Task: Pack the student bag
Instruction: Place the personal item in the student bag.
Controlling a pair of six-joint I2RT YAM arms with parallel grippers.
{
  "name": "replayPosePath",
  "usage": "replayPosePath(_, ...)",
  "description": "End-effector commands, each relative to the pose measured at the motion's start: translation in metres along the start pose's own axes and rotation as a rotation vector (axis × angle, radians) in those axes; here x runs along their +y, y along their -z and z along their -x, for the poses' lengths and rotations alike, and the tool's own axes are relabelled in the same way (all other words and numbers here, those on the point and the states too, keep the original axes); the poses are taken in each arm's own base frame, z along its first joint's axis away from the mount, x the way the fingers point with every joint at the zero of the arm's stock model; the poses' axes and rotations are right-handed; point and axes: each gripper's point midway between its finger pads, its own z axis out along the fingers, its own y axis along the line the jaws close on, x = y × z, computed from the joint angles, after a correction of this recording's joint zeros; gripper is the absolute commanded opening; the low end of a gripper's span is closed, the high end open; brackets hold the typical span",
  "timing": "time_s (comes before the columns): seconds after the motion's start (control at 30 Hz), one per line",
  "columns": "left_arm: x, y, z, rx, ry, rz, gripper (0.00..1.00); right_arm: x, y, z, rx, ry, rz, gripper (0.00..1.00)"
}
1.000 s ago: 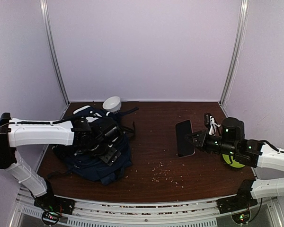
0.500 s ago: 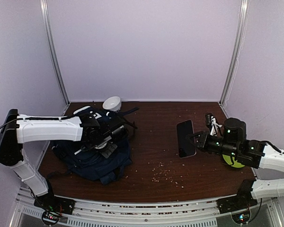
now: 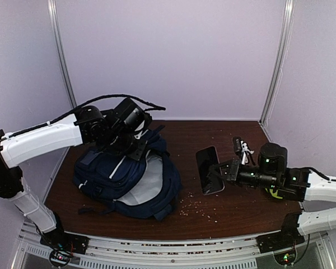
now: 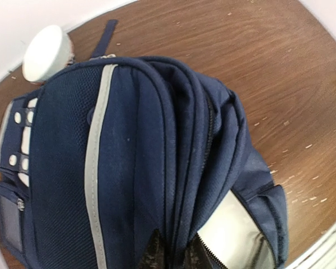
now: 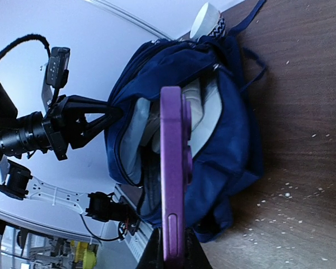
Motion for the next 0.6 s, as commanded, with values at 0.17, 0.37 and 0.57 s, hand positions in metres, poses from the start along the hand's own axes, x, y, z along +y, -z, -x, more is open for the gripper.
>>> replayPosePath(0.17, -0.079, 0.033, 0.082, -0.274, 0.318, -0.453, 0.0, 0.05, -0.041, 0.001, 0.004, -0.265, 0.256, 0.0)
replayPosePath(0.37, -0.082, 0.047, 0.089, -0.311, 0.355, -0.504, 0.0, 0.036, -0.076, -0.006, 0.033, -0.378, 0.177, 0.0)
replayPosePath(0.57, -0.082, 0.043, 0.082, -0.314, 0.394, -0.516, 0.0, 0.008, -0.106, -0.007, -0.027, -0.468, 0.058, 0.0)
